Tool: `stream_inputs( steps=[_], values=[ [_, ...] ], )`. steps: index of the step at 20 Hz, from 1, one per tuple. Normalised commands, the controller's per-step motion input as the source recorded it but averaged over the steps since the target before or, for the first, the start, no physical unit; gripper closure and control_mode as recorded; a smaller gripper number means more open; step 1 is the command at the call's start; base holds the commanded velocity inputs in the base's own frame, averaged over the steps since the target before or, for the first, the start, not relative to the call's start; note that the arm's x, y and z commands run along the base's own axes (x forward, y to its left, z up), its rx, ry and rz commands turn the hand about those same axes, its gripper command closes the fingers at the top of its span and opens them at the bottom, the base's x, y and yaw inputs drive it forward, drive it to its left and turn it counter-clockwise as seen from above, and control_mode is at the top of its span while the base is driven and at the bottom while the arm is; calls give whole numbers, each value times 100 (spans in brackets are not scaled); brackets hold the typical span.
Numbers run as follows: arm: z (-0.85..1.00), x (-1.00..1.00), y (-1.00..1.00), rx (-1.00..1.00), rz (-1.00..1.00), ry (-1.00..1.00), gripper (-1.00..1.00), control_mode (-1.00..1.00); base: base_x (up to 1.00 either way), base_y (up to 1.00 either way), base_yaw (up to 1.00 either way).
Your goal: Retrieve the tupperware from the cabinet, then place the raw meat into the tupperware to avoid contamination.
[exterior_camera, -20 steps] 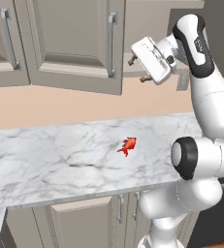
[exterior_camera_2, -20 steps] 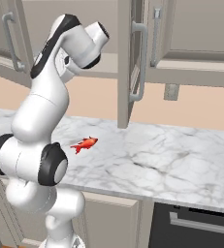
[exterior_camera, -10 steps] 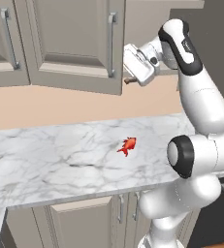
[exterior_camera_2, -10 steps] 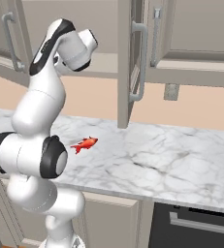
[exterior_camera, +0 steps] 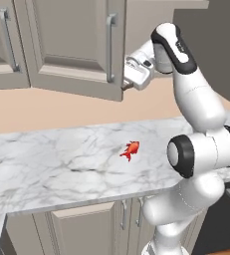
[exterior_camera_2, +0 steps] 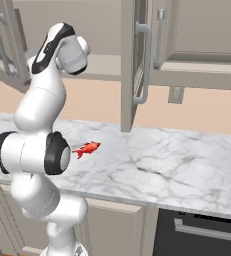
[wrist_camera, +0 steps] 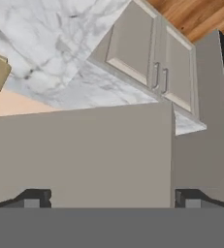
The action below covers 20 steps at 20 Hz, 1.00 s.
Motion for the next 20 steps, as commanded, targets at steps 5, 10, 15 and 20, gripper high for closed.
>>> stream_inputs(
  steps=[5,10,15,20],
  values=[
    [-25,-83,91,-4,3,10,-100,-100,0,0,0],
    [-16,-41,73,-1,-16,-1,-100,-100,0,0,0],
    [-16,-14,89,-3,-11,-2,-100,-100,0,0,0],
    [-17,-12,100,-12,0,0,-100,-100,0,0,0]
  ],
)
